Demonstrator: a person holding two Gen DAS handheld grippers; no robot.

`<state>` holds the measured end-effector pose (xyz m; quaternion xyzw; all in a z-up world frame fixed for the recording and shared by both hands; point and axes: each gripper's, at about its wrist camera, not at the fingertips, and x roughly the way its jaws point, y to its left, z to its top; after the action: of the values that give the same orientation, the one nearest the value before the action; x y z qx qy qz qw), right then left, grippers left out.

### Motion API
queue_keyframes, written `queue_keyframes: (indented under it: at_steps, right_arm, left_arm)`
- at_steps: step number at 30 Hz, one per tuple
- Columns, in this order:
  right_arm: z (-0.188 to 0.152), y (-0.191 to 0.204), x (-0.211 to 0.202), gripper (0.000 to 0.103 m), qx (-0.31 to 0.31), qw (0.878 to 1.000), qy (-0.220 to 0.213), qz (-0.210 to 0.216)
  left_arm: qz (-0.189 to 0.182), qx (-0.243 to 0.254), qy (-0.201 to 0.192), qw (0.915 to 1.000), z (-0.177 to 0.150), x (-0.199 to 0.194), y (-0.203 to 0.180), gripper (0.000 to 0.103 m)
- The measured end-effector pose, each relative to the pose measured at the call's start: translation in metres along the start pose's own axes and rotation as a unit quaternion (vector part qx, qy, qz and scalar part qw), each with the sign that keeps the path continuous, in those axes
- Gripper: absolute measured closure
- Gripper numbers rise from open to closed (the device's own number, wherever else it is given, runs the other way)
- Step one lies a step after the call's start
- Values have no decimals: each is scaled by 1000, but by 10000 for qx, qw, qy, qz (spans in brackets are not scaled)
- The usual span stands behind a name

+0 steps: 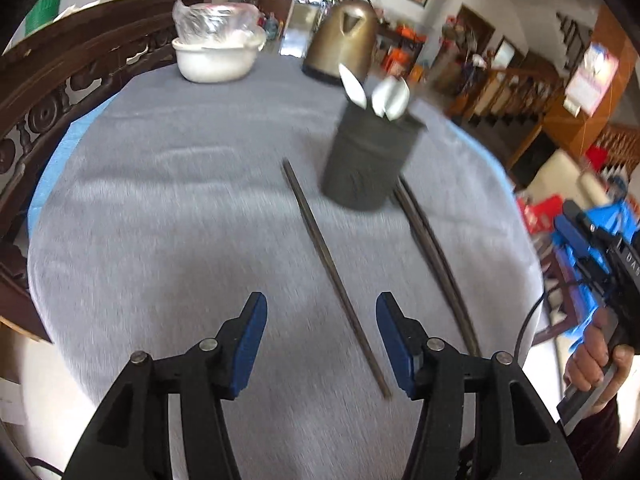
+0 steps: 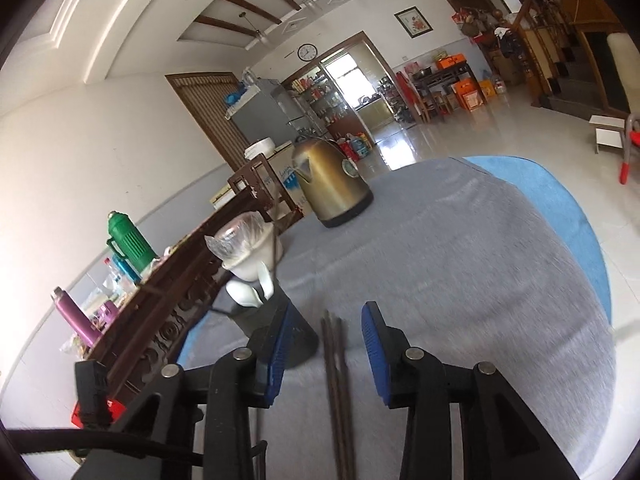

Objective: Organize utensils
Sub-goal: 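Withdraw both open grippers from the holder back over the cloth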

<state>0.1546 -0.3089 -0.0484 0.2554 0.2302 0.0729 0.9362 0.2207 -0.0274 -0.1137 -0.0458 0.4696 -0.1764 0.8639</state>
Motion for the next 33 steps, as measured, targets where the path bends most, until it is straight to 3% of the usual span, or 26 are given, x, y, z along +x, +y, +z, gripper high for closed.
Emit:
queue_keyframes:
  at_steps: [5,14,25,33]
  right_arm:
    - [-32,-10,-7,66,-106,9995,284,-66]
    - [-68,-10,-13,65,-269,9981,540,-128]
    - [-41,-16,-6,65,-319,9993,202,-80]
    - [-40,-21,18,65,-411,9981,432,148]
  left_arm:
    - [457,463,160,9978,-21,-3,-28,45]
    - [1325,870,41,9874,-28,-19,-50,40]
    - [1916,856,446,9767,-27,-6,-65,40]
    - [2269,748,730,9683,-25,8,-81,40]
